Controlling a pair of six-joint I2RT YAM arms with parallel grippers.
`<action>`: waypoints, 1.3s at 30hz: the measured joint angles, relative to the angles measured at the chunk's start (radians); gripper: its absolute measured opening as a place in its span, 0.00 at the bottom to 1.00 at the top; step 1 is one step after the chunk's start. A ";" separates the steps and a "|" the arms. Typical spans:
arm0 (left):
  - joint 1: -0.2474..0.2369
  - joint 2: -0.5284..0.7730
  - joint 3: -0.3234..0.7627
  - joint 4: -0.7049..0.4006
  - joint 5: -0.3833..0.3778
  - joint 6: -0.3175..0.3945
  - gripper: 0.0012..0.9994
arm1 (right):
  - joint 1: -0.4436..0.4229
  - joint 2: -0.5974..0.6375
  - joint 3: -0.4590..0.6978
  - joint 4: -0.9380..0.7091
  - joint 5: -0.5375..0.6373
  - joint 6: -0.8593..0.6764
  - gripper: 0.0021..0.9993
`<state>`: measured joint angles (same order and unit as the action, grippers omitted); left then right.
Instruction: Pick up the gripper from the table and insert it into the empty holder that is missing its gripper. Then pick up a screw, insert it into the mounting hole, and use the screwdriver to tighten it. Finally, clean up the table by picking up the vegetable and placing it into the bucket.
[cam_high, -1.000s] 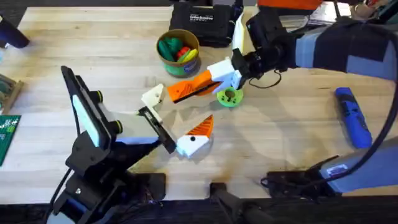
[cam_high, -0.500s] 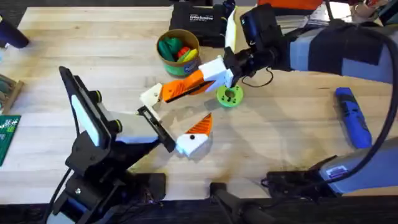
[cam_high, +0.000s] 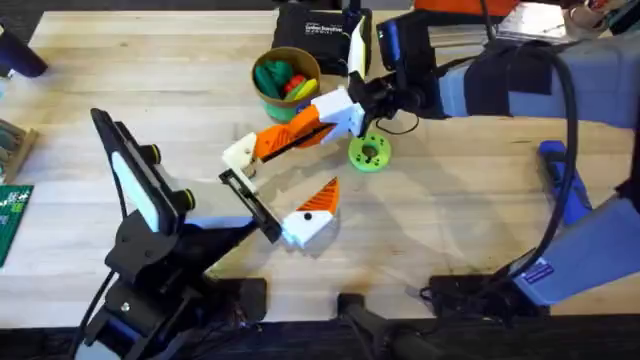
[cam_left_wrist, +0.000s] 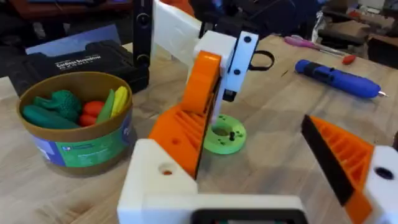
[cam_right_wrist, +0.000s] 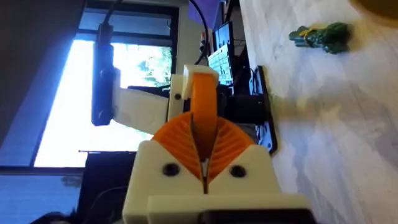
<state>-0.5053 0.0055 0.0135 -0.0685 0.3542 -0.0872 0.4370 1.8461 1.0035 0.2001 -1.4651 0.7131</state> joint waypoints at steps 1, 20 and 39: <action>0.000 0.000 0.000 0.000 0.000 0.000 0.99 | 0.002 0.003 0.000 0.003 -0.002 0.015 0.01; 0.000 0.000 0.000 -0.002 -0.008 -0.023 0.99 | 0.084 0.004 0.021 0.011 0.073 0.098 0.01; 0.014 0.003 0.000 0.001 -0.069 -0.026 0.99 | 0.115 -0.005 0.031 0.160 0.212 0.190 0.01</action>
<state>-0.4917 0.0084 0.0135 -0.0673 0.2851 -0.1132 0.5520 1.8414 1.0348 0.3597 -1.2535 0.9029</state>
